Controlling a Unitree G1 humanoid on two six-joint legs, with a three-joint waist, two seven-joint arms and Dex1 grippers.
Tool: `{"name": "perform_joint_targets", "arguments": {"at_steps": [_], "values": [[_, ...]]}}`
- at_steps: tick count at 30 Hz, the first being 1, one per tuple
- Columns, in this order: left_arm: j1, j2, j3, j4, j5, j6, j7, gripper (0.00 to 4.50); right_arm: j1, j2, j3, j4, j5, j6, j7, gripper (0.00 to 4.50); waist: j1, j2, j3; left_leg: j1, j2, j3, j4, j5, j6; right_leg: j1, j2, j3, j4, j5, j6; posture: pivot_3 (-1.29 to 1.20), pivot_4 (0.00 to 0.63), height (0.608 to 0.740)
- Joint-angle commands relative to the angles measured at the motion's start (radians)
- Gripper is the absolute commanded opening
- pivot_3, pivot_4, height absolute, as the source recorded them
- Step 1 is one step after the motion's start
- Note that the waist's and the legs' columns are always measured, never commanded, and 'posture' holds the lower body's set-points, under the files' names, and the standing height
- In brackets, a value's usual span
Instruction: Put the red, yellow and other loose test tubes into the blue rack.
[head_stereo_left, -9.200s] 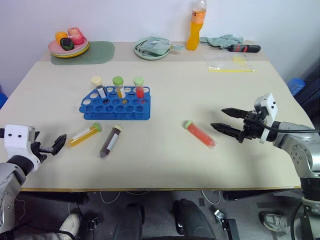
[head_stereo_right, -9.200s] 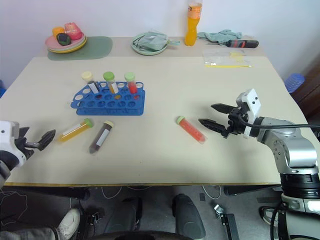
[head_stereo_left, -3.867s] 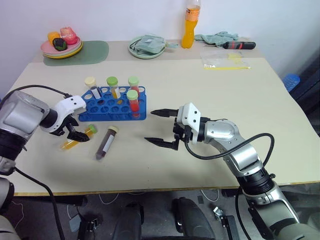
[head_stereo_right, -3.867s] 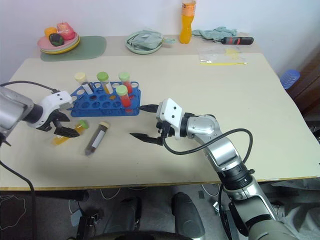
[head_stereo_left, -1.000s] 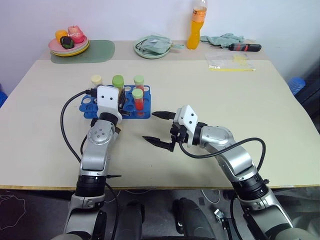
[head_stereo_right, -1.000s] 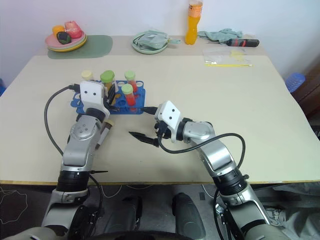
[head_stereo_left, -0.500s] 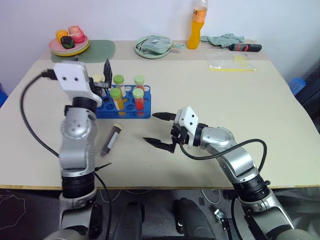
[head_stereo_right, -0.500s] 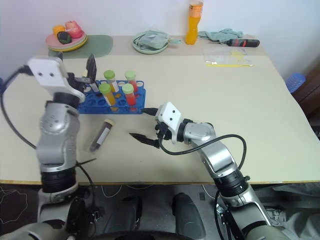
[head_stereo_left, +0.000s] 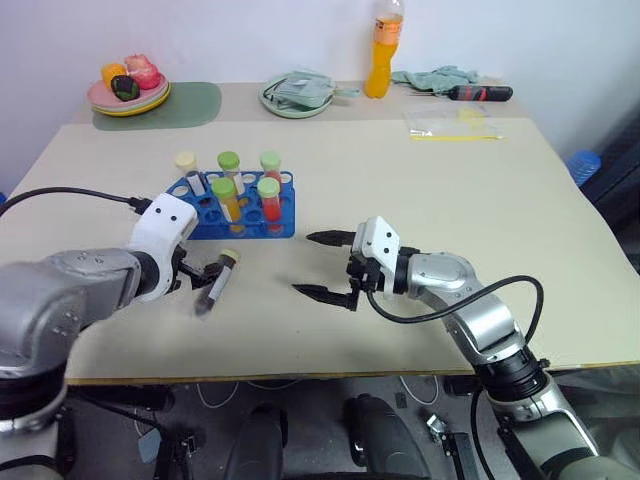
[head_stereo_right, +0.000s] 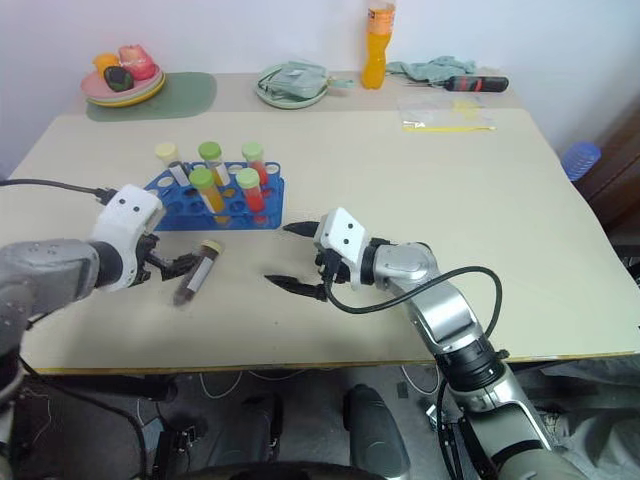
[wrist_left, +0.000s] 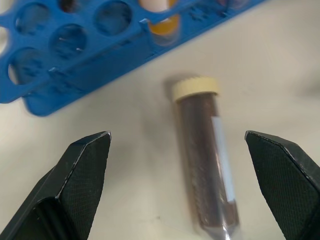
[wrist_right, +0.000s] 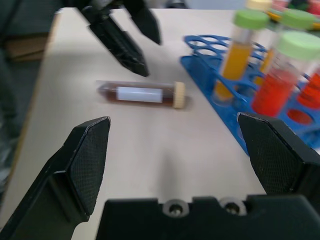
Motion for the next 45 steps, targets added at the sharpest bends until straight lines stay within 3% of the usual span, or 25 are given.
{"name": "perform_joint_targets", "arguments": {"at_steps": [1, 8, 11, 16, 21, 23, 26, 30, 33, 37, 45], "values": [[-0.059, 0.046, -0.108, 0.096, -0.115, 0.008, 0.101, 4.42, -0.019, -0.023, 0.007, -0.034, 0.016, -0.020, 0.056, 4.50, 0.000, 0.000, 0.000, 0.000, 0.000, 0.000, 0.000, 0.000, 0.000, 0.000, 0.000, 0.000, 0.000, 0.000, 0.000, 0.00, 0.150, 0.740], [-0.202, 0.000, -0.209, 0.312, -0.278, 0.008, 0.348, 4.42, 0.014, -0.019, 0.018, -0.049, 0.000, -0.024, 0.045, 4.50, -0.001, 0.000, 0.000, 0.000, 0.000, 0.000, 0.000, 0.000, 0.000, -0.001, 0.000, 0.000, 0.000, 0.000, 0.000, 0.00, 0.150, 0.740], [-0.200, -0.029, -0.219, 0.357, -0.383, 0.008, 0.474, 3.54, 0.028, -0.009, 0.016, -0.065, 0.001, -0.014, 0.022, 4.50, -0.004, 0.000, 0.000, 0.000, 0.000, 0.001, 0.000, 0.000, 0.000, -0.001, 0.000, 0.000, 0.000, 0.000, 0.000, 0.00, 0.150, 0.740], [-0.170, -0.040, -0.219, 0.371, -0.525, 0.008, 0.643, 1.06, 0.040, -0.007, 0.013, -0.081, 0.006, -0.001, -0.003, 4.50, -0.003, 0.000, 0.000, -0.001, 0.000, 0.000, 0.000, 0.000, -0.001, -0.001, 0.000, 0.001, 0.000, 0.000, 0.000, 0.00, 0.150, 0.740], [-0.153, -0.018, -0.140, 0.247, -0.521, -0.013, 0.667, 1.06, 0.042, -0.012, 0.013, -0.084, 0.009, 0.001, -0.005, 4.50, -0.002, 0.000, 0.000, -0.001, 0.000, 0.000, 0.000, 0.001, -0.002, -0.002, -0.001, 0.001, 0.000, 0.000, 0.000, 0.00, 0.150, 0.740], [-0.105, 0.029, -0.069, 0.098, -0.402, -0.122, 0.610, 1.06, 0.043, -0.016, 0.013, -0.085, 0.010, 0.001, -0.002, 4.50, -0.004, 0.000, 0.000, -0.001, 0.000, 0.000, 0.000, 0.002, -0.003, -0.002, 0.000, 0.001, 0.000, 0.000, 0.000, 0.00, 0.150, 0.740], [0.062, 0.108, 0.044, -0.078, -0.181, -0.408, 0.359, 1.06, 0.044, -0.018, 0.010, -0.085, 0.016, 0.005, 0.002, 4.50, -0.005, 0.000, 0.000, -0.001, 0.000, 0.003, -0.002, 0.004, -0.007, -0.004, 0.000, 0.002, 0.000, 0.000, 0.000, 0.00, 0.150, 0.740], [0.219, -0.016, 0.266, -0.032, 0.020, -0.708, 0.302, 1.06, 0.038, -0.008, 0.011, -0.072, 0.033, 0.018, 0.010, 4.50, 0.001, 0.001, -0.001, 0.001, 0.000, 0.004, -0.006, 0.005, -0.008, -0.002, -0.001, 0.002, -0.001, 0.000, -0.001, 0.00, 0.150, 0.740], [0.220, -0.130, 0.250, 0.017, 0.246, -0.936, 0.341, 1.06, 0.026, 0.007, 0.016, -0.056, 0.039, 0.022, 0.016, 4.50, 0.009, -0.001, -0.001, 0.001, 0.000, 0.003, -0.005, 0.005, -0.008, -0.002, 0.000, 0.001, -0.002, 0.000, -0.001, 0.00, 0.150, 0.740], [0.192, -0.294, 0.074, 0.211, 0.610, -1.321, 0.376, 1.06, 0.001, 0.042, 0.031, -0.031, 0.036, 0.020, 0.014, 4.50, 0.027, -0.001, -0.001, 0.001, -0.001, 0.004, -0.005, 0.004, -0.008, -0.001, -0.001, 0.002, -0.003, 0.001, 0.000, 0.00, 0.150, 0.740], [0.162, -0.482, 0.006, 0.407, 0.741, -1.568, 0.250, 1.06, 0.010, 0.037, 0.015, -0.045, 0.023, 0.026, -0.016, 4.50, 0.022, -0.001, -0.001, -0.001, -0.001, 0.003, -0.004, 0.004, -0.006, -0.002, -0.001, 0.001, -0.002, 0.001, 0.000, 0.00, 0.150, 0.740]]}}
